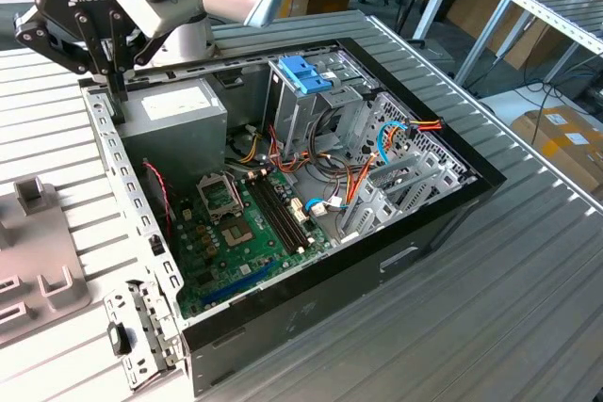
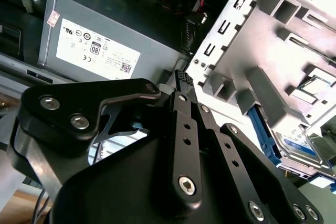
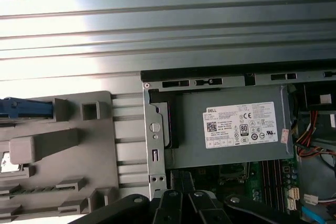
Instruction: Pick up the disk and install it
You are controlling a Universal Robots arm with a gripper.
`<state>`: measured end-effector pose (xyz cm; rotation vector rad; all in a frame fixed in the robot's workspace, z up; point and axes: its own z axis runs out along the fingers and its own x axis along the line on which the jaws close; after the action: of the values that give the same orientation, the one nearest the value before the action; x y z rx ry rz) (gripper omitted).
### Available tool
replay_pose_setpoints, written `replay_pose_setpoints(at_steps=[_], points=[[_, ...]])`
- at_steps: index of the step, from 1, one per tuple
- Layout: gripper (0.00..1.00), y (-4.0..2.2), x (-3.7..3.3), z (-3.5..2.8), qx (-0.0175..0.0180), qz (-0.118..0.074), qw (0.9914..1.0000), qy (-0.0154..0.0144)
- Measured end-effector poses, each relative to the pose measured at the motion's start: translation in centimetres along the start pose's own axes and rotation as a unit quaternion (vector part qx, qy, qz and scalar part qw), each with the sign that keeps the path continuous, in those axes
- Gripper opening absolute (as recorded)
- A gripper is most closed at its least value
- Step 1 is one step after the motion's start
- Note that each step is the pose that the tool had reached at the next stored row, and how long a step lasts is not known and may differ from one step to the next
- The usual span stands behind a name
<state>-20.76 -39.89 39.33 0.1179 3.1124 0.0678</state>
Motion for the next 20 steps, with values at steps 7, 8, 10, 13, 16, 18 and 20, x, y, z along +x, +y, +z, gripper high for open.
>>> replay_pose_setpoints(at_steps=[7, 8, 10, 13, 16, 18, 20], points=[[0.11, -0.03, 0.46, -0.02, 0.0001, 0.0, 1.0, 0.0], [0.11, -0.04, 0.5, -0.02, 0.0001, 0.0, 1.0, 0.0], [0.11, -0.04, 0.59, -0.02, 0.0, 0.0, 1.0, 0.0], [0.11, -0.05, 0.73, -0.03, 0.0001, 0.0, 1.0, 0.0], [0.11, -0.07, 0.92, -0.03, 0.0001, 0.0, 1.0, 0.0], [0.11, -0.08, 1.08, -0.04, 0.0001, 0.0, 1.0, 0.0], [0.11, -0.09, 1.18, -0.04, 0.0, 0.0, 1.0, 0.0]])
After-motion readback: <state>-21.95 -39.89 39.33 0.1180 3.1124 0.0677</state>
